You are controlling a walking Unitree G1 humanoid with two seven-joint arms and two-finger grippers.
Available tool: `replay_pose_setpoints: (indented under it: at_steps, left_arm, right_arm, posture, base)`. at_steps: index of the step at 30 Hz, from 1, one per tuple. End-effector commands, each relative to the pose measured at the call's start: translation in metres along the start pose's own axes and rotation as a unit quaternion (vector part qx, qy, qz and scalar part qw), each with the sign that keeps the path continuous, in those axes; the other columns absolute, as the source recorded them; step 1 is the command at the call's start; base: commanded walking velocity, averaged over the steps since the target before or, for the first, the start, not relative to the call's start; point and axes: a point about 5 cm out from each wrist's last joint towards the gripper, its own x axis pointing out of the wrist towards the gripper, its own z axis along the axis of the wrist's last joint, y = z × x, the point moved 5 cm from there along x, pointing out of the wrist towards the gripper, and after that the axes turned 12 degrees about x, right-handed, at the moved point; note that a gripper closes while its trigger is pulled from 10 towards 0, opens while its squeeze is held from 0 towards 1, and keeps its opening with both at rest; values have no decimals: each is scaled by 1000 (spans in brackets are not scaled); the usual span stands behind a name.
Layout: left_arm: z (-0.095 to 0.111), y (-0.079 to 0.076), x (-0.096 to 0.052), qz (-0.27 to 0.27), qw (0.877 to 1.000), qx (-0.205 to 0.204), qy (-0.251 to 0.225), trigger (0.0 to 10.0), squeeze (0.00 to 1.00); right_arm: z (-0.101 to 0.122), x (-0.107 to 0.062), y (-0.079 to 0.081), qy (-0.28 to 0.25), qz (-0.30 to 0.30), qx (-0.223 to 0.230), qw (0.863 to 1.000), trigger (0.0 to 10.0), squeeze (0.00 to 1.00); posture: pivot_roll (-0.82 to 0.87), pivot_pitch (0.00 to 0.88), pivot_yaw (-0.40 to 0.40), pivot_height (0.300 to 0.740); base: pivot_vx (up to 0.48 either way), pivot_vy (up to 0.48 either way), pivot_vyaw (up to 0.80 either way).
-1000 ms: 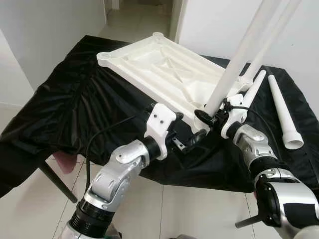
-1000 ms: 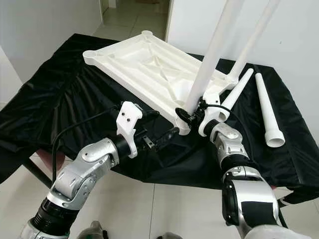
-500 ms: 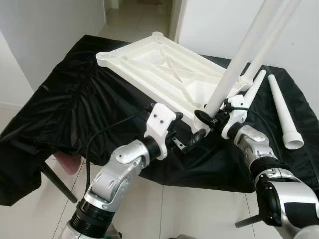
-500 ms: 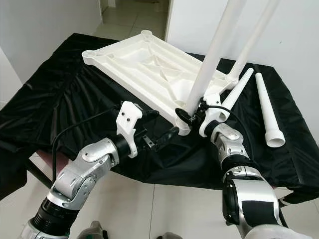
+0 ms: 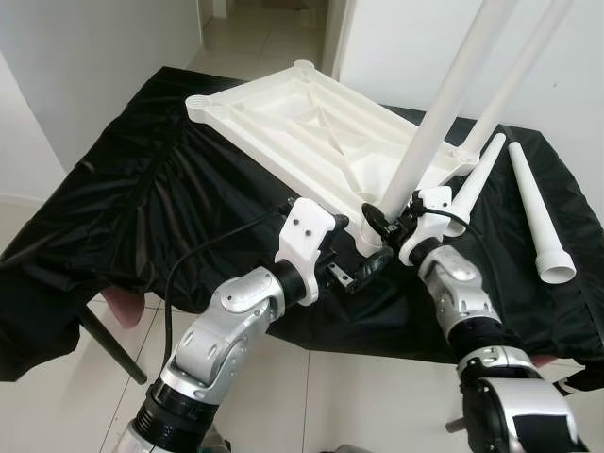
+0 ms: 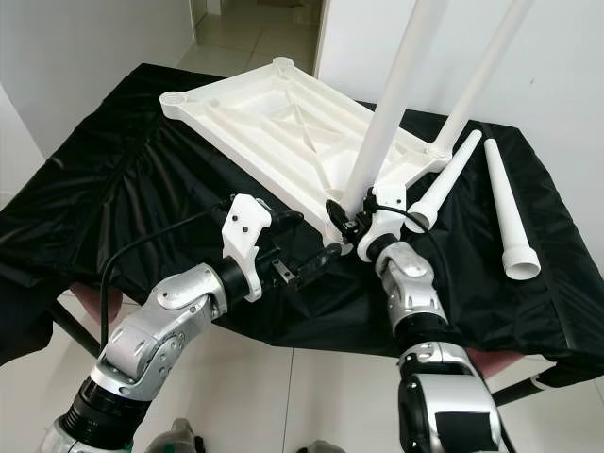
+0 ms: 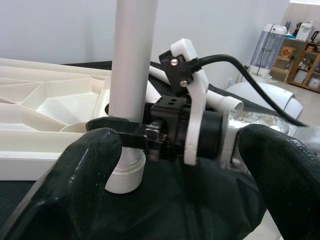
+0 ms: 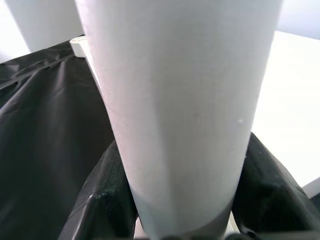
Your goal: Building children table
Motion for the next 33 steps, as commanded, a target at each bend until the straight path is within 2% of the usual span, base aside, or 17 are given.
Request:
replay_pose_setpoints:
  at_steps: [1,3,6,8,9,11,13,17,20,21,23,33]
  left_arm:
    - [0,-4,2,-8,1000,2,1,10000,0]
    - [0,-5,2,-8,1000,0,0,10000,0]
    - [0,-5,2,-8,1000,0,0,10000,0]
    - [0,-6,3,-8,1000,-1,-1,10000,0]
    - [0,-6,3,-8,1000,-1,-1,10000,0]
    - [0,-6,3,-8,1000,-1,-1,10000,0]
    - [0,-6,3,-6,1000,-2,-1,10000,0]
    - [0,-6,3,-6,1000,-2,-1,10000,0]
    - [-1,-7,3,-5,1000,-3,-2,10000,0]
    - [-1,-7,3,-5,1000,-3,-2,10000,0]
    - [0,-6,3,-5,1000,-3,-2,10000,0]
    - [-1,-6,2,-4,1000,-3,-2,10000,0]
  right_arm:
    - [4,-4,-14,-11,-42,7,999,10000,0]
    - [6,-8,-22,-28,-106,14,994,10000,0]
    - [6,-8,-22,-28,-106,14,994,10000,0]
    - [6,-9,-24,-32,-125,16,992,10000,0]
    - [5,-13,-27,-40,-164,14,986,10000,0]
    - [5,-13,-27,-40,-164,14,986,10000,0]
    - [3,-21,-29,-56,-227,16,972,10000,0]
    - [3,-21,-29,-56,-227,16,972,10000,0]
    - [0,-30,-27,-71,-300,34,951,10000,0]
    - [0,-30,-27,-71,-300,34,951,10000,0]
    - [-3,-32,-32,-63,-328,33,942,10000,0]
    - [-4,-32,-28,-57,-326,29,943,10000,0]
  posture:
    - [91,24,-70,740]
    - [92,21,-77,740]
    - [92,21,-77,740]
    - [92,21,-77,740]
    - [97,17,-86,740]
    - [97,17,-86,740]
    - [98,15,-89,740]
    - [98,15,-89,740]
    - [106,8,-94,740]
    - [106,8,-94,740]
    - [108,6,-94,740]
    - [109,0,-92,740]
  base:
    - [0,0,0]
    - [0,0,0]
    - [0,0,0]
    - [0,0,0]
    - [0,0,0]
    - [0,0,0]
    - [0,0,0]
    - [0,0,0]
    - [0,0,0]
    - [0,0,0]
    - [0,0,0]
    - [0,0,0]
